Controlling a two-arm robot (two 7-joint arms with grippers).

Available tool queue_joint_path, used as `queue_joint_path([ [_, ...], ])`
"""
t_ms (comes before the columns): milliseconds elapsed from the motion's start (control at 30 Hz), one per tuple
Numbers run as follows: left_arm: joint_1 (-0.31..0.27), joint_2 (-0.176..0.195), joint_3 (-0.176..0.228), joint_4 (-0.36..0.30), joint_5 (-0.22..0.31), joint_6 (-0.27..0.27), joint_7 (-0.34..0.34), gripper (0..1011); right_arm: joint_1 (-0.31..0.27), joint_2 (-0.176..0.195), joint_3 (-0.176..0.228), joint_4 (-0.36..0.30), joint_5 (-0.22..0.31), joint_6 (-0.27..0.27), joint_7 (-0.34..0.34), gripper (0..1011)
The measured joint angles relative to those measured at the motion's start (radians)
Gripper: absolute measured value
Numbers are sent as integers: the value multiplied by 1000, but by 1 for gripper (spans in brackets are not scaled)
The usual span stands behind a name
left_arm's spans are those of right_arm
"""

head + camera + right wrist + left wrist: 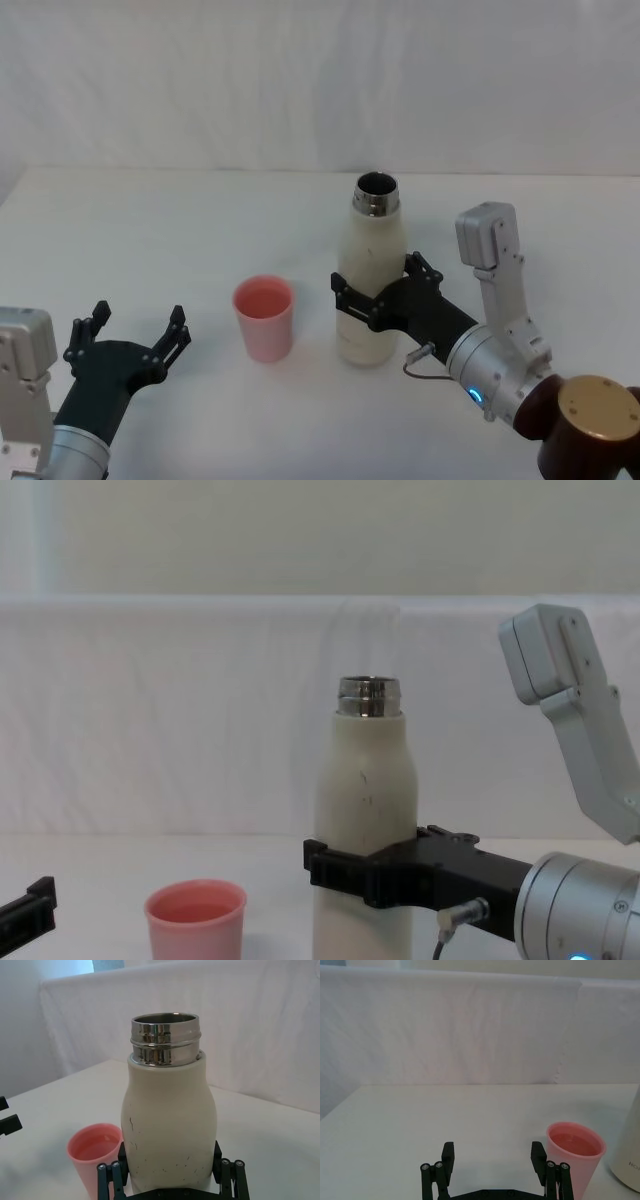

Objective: Grasp the thermos with one hand and pour water into the cup lid.

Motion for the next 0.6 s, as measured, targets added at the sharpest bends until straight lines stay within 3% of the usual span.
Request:
queue_joint_path([
  [600, 0, 0, 0, 0, 0, 0, 0, 1001, 0, 13, -14, 4, 3, 8, -11, 952],
])
